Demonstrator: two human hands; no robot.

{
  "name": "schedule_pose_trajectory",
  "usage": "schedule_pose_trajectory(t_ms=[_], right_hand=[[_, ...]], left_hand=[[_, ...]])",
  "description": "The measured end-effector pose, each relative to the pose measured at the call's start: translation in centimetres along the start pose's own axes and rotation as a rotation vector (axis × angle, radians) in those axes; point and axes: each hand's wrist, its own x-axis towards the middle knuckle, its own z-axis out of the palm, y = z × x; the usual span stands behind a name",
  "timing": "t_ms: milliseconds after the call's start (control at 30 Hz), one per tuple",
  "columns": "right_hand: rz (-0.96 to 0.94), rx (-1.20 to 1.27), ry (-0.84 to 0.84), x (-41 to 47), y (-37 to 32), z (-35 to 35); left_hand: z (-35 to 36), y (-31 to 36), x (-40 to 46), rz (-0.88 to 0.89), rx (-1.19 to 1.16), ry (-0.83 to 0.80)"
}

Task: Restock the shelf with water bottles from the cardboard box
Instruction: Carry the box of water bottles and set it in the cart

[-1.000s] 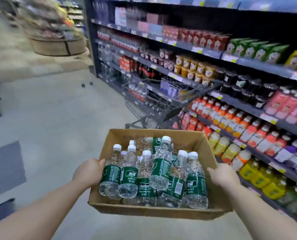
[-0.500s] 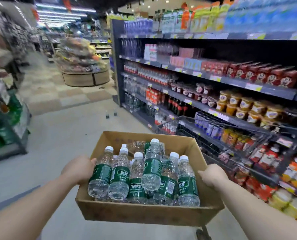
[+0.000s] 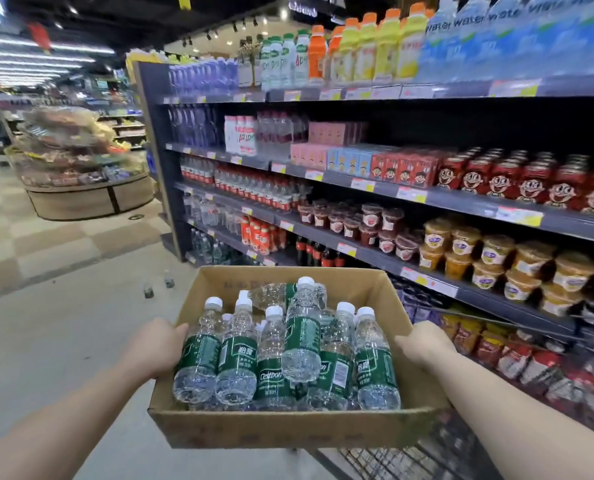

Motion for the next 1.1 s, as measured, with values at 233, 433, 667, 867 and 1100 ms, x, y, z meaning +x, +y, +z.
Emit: schedule_pose_trajectory(t_ms=[233,433,667,867,1100], right_hand=[[0.295,0.054,0.131,9.5,0.1,-0.8],[0.541,0.122,0.176,13.0,4.2,1.4],[0.706,0.146,0.104,18.0,11.8,6.2],[0.793,0.13,0.026,22.4,16.9,12.6],[0.885,0.156,-0.031,25.5,20.3,21.6]], left_hand=[[5.5,11.5,17.3,0.294,0.091,-0.106],[11.9,20.3,23.2,0.487,0.156,-0.246],[24.4,25.4,25.8,0.504,0.258,-0.463],[33.3,25.9,26.6,0.502,0.382,-0.531],[42.1,23.9,28.1,0.415,0.444,-0.613]])
